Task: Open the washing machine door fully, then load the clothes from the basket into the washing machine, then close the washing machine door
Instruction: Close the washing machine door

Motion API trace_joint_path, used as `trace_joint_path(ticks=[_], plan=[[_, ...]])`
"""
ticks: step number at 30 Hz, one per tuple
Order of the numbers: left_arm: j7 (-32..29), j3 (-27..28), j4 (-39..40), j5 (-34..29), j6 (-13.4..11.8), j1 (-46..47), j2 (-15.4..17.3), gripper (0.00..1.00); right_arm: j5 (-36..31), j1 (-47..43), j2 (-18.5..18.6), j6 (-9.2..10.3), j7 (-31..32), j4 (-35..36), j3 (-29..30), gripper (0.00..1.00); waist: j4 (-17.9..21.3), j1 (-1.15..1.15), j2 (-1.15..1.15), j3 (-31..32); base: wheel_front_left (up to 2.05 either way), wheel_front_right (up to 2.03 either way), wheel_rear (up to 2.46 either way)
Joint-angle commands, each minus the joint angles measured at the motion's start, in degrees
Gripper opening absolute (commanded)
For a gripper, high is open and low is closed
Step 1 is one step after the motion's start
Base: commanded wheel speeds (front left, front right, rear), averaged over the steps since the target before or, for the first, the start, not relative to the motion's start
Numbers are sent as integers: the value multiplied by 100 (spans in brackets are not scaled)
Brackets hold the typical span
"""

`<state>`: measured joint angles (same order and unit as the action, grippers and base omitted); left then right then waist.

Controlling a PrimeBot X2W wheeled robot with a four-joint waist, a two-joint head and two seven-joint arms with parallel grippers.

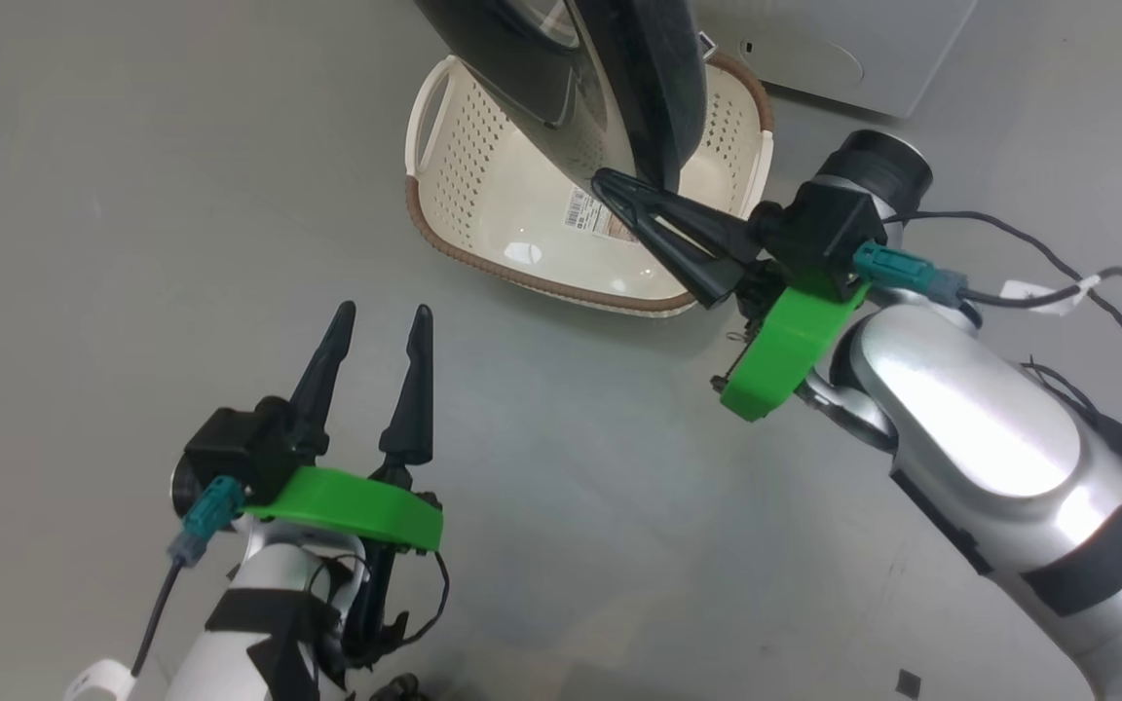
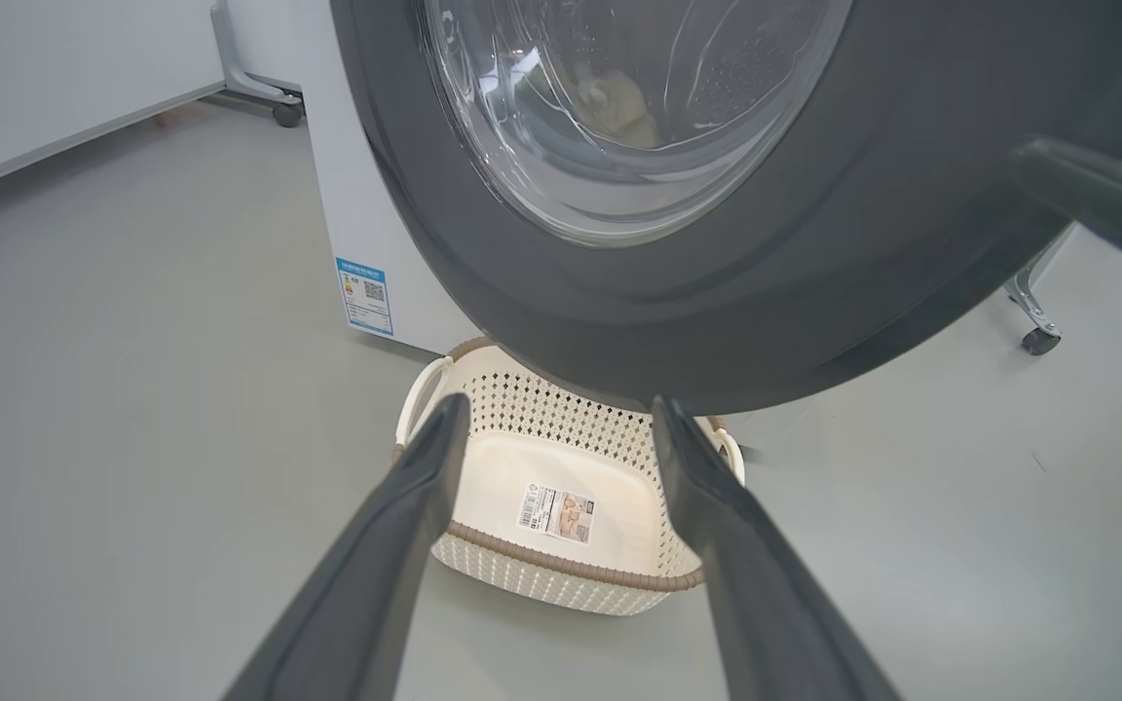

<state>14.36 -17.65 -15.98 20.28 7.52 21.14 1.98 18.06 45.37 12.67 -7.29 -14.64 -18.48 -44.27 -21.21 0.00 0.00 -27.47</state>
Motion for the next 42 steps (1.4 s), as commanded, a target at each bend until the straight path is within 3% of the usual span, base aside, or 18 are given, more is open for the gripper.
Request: trace_joint_path(ticks=[1, 16, 42], plan=[[63, 158, 196, 77, -3, 103, 91, 100, -39, 143, -136, -20, -36, 118, 123, 0, 4, 0, 0, -41, 0, 0, 0], [63, 127, 225, 99, -3, 229, 90, 100, -287, 552, 51, -20, -36, -93, 802, 0, 69, 0, 0, -294, 0, 0, 0], [63, -170, 359, 418, -3, 487, 90, 100, -308, 1988, 957, -20, -36, -757, 1130, 0, -278, 0, 0, -884, 0, 0, 0]])
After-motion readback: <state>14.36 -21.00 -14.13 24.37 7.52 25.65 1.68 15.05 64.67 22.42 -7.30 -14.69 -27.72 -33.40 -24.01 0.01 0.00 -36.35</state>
